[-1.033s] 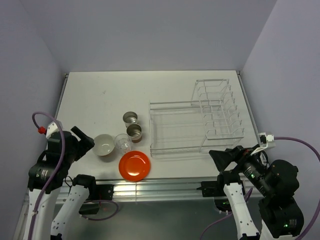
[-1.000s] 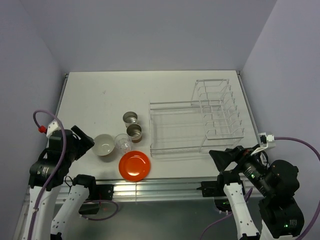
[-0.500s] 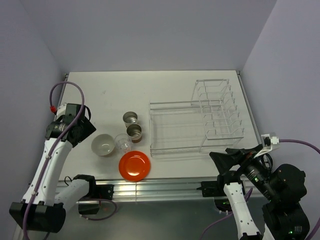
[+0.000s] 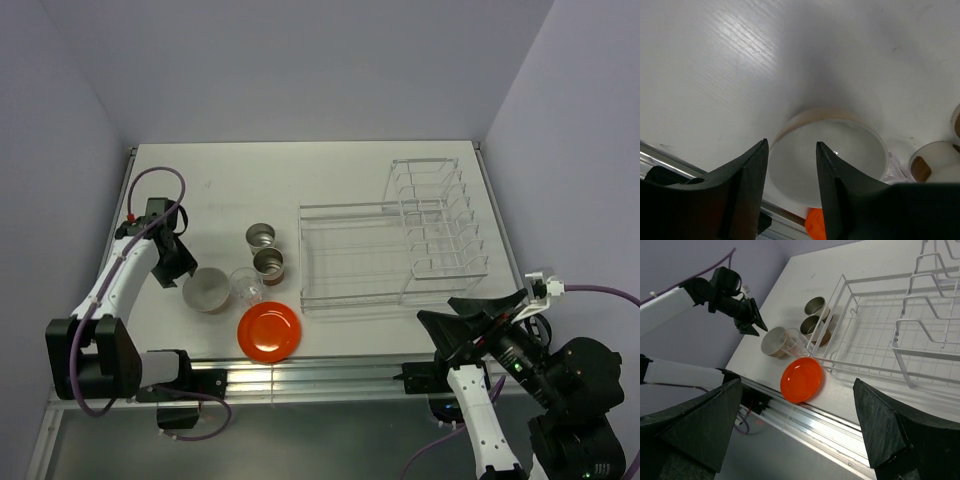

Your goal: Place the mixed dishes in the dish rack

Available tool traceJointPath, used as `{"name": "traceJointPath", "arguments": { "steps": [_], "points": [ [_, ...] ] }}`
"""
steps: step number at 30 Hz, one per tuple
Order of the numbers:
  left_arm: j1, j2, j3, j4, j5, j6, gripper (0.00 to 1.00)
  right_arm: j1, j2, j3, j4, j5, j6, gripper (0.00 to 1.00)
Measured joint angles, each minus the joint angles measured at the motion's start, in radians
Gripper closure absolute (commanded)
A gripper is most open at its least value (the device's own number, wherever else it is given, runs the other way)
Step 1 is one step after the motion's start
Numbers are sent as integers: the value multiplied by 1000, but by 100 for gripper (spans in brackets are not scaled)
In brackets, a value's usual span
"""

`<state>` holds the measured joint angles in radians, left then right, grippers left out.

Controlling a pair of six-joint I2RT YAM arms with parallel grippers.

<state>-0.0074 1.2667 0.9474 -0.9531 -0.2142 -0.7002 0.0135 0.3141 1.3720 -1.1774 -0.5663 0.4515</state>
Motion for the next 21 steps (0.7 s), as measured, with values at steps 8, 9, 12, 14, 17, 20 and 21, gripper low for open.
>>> {"name": "traceJointPath", "arguments": {
  "steps": [8,9,12,14,17,20,21],
  "points": [
    [2,121,-2,11,33,26,57,29,12,3,11,2,0,0],
    [2,130,-2,11,33,27,57,32,15,3,12,3,-1,0],
    [3,152,-5,10,33,27,56,41,21,3,14,6,-1,0],
    [3,164,-7,10,33,28,57,48,23,3,16,10,-1,0],
    [3,186,-7,8,34,33,60,56,23,3,18,18,-2,0],
    [3,206,-10,4,42,36,64,63,23,2,18,27,-5,0],
    [3,212,-11,3,46,38,65,63,23,2,18,27,-5,0]
  ]
}}
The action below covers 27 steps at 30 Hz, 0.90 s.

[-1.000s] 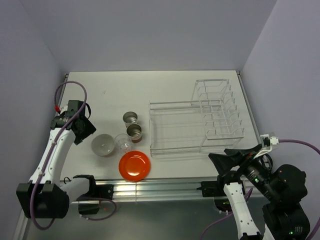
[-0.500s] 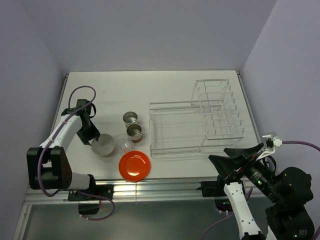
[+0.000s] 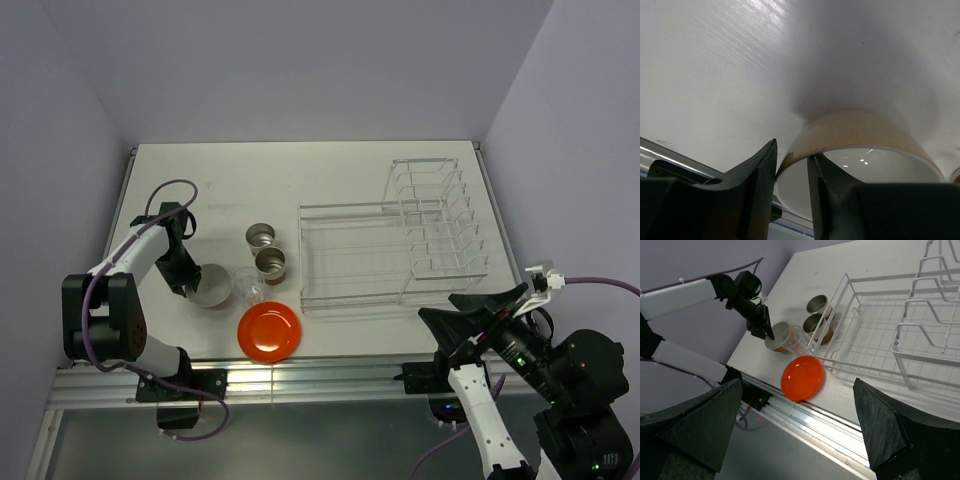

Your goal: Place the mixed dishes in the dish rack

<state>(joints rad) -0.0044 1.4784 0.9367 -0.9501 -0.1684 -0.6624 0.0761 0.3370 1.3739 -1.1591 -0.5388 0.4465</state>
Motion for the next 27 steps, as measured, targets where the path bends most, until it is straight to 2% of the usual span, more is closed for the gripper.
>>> {"name": "traceJointPath", "arguments": {
  "steps": [9,10,12,21,27],
  "points": [
    [14,18,0,-2,52,16,88,10,5,-2,6,23,-9,0],
    [17,18,0,0,55,16,95,11,8,0,7,25,-10,0],
    [22,18,0,-1,62,16,100,14,14,2,7,31,-14,0],
    [35,-19,0,-5,64,12,100,25,17,1,8,45,-19,0],
    [39,-166,1,-64,-3,-14,100,26,24,-6,18,49,-22,0]
  ]
}}
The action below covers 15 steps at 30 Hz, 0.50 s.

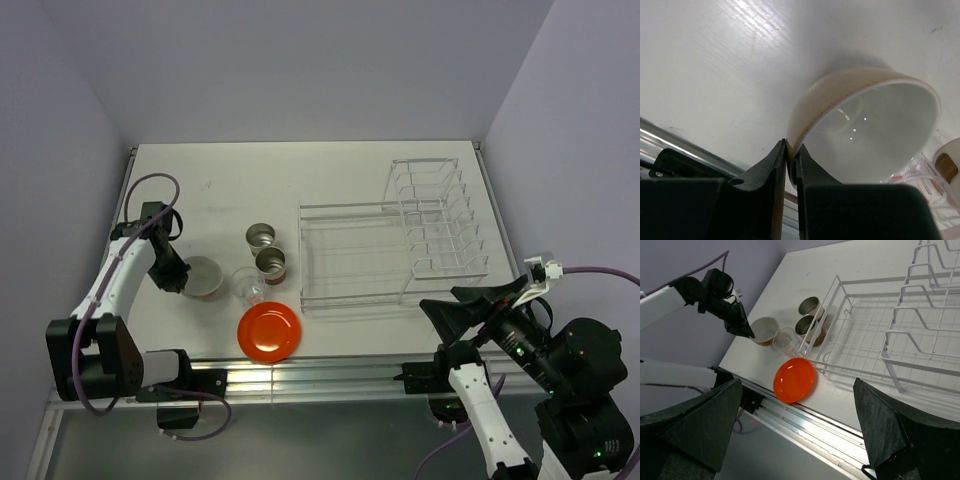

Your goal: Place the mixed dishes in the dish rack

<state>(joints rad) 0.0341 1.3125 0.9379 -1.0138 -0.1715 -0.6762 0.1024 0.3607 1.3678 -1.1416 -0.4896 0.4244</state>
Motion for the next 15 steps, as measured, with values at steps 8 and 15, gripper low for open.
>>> {"name": "traceJointPath", "arguments": {
  "steps": [8,15],
  "points": [
    [5,-98,-2,-40,-10,-20,100,0,21,-19,28,0,0,0],
    [5,-148,26,-85,-15,-27,100,0,25,-22,46,-3,0,0]
  ]
}}
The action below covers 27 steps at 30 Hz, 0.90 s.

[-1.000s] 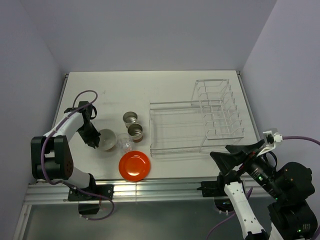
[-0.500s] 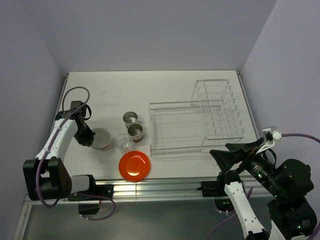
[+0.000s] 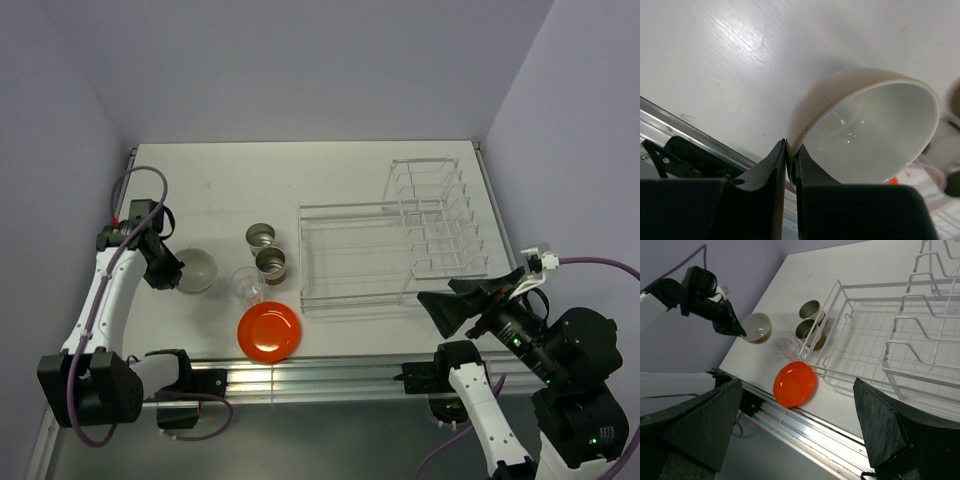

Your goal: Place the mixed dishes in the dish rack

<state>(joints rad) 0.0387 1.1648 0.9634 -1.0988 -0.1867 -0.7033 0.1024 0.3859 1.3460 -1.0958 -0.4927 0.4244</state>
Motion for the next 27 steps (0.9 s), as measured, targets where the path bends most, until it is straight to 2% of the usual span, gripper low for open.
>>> {"name": "traceJointPath", "arguments": {
  "steps": [3,7,11,18,24,27],
  "points": [
    [0,-37,105,-58,-2,-6,100,0,3,-11,12,-10,0,0],
    [0,-79,323,-101,29,-19,100,0,24,-13,25,-26,1,0],
    [2,-134,467,-87,157,-38,100,0,26,-5,51,-52,10,0],
    [0,-192,463,-21,478,-113,100,0,40,24,127,-113,51,0],
    [0,-214,394,48,628,-153,100,0,42,23,185,-145,86,0],
    [0,-229,341,89,682,-160,100,0,33,-29,240,-162,105,0]
  ]
}}
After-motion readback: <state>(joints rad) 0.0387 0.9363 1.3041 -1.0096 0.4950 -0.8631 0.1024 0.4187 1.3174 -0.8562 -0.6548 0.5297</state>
